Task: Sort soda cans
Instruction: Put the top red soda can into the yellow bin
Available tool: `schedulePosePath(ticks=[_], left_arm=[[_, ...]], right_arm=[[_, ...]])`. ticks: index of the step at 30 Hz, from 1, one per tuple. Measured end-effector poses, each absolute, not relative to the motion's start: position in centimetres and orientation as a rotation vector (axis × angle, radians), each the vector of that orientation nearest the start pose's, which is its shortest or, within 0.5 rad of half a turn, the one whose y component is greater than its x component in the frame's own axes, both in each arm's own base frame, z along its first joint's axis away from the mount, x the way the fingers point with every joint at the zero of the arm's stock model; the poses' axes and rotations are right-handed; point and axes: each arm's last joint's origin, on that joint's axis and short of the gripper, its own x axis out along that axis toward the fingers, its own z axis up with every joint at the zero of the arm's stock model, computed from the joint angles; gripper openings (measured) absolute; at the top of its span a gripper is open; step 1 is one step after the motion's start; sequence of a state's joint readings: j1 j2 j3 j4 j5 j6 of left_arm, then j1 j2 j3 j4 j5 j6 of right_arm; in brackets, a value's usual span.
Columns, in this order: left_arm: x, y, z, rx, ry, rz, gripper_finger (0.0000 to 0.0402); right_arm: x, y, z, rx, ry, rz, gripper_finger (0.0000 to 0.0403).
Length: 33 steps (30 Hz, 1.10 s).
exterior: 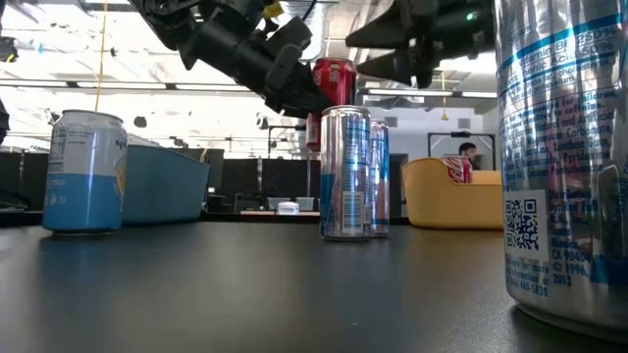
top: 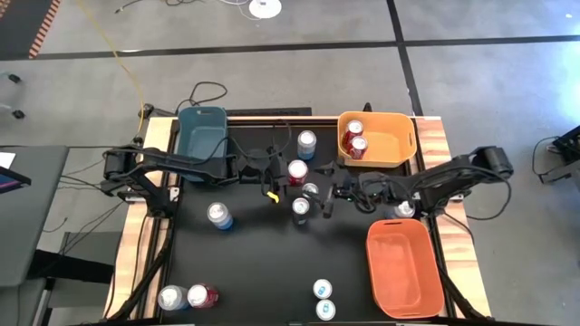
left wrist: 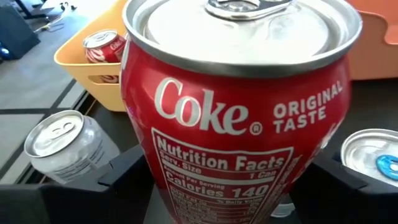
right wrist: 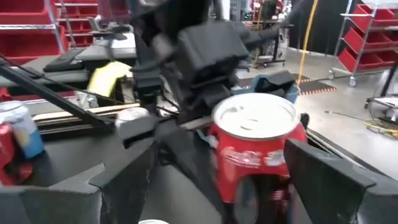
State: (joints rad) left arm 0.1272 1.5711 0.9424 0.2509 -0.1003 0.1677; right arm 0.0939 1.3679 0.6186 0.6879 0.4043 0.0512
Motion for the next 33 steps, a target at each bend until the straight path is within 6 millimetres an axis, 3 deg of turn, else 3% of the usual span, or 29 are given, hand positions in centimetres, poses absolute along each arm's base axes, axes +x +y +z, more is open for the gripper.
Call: schedulePosePath(ticks=[8,12,16,24,33], left_arm=[[34.1,4.5,23.7,0.160,0.387,0.169,0.0298],[34.1,4.2,23.7,0.162,0.385,0.136,0.0298],[34.2,3.9,23.7,0.175,0.379,0.129,0.0298],[34.2,3.9,23.7,0.174,0.388,0.134,0.0298],[34.2,4.0,23.8,0.168,0.383,0.142,0.0299]], right_arm=[[30.8,0.2,24.0,-0.011,0.067,-0.347,0.0385],[32.3,-0.2,23.9,-0.037,0.164,-0.358,0.0395],[33.3,-0.3,23.7,0.057,0.246,-0.372,0.0392],[33.2,0.3,25.0,0.016,0.225,-0.358,0.0300],[32.7,0.5,25.7,0.020,0.216,-0.370,0.0300]])
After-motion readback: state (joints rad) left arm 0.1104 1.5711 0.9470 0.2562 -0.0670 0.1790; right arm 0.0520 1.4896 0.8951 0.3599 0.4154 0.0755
